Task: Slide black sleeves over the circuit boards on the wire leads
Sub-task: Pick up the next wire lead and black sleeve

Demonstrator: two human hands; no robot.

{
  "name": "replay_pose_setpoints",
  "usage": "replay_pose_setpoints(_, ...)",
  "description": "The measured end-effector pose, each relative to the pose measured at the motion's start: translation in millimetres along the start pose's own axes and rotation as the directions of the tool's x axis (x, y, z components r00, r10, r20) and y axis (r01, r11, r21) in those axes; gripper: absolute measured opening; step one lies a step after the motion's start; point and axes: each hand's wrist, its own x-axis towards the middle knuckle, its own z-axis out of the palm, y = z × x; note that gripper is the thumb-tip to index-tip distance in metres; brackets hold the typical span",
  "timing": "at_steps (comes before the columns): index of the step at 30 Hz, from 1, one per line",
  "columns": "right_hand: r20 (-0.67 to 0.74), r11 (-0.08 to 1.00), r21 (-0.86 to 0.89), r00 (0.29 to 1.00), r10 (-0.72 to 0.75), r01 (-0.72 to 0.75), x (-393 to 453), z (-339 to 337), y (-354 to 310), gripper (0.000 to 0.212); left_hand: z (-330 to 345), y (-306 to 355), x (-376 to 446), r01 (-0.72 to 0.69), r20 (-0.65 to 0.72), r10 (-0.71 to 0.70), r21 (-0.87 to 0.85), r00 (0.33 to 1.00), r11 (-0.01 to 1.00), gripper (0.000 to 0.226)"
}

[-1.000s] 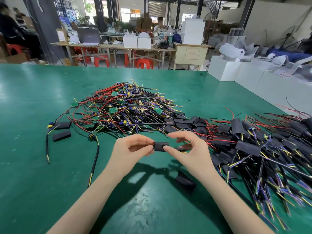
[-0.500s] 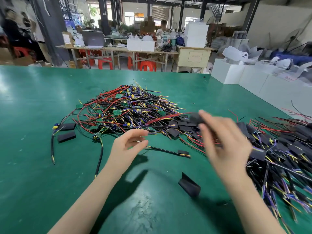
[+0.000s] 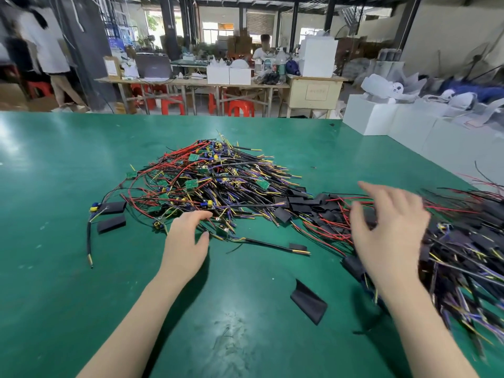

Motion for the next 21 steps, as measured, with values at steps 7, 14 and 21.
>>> replay_pose_setpoints(7,0.738,0.945,0.325,0.617,-0.273,0.029,-23,12,-33,0.031,5,-7,-1,-0.151,0.139,0.117,0.268,0.983,0.951,0.037)
replay_pose_setpoints(14,0.903,0.958,0.288,0.335,-0.268,-0.010,-25,9,-19,0.044,1,1,0,-0.249,0.136,0.226,0.192,0.965,0.949,0.016)
replay_pose_setpoints(21,0.897,0.962,0.271,0.371,-0.240,-0.034,-21,7,-20,0.038,1,4,-3,-0.295,0.184,0.252,0.266,0.950,0.918,0.017)
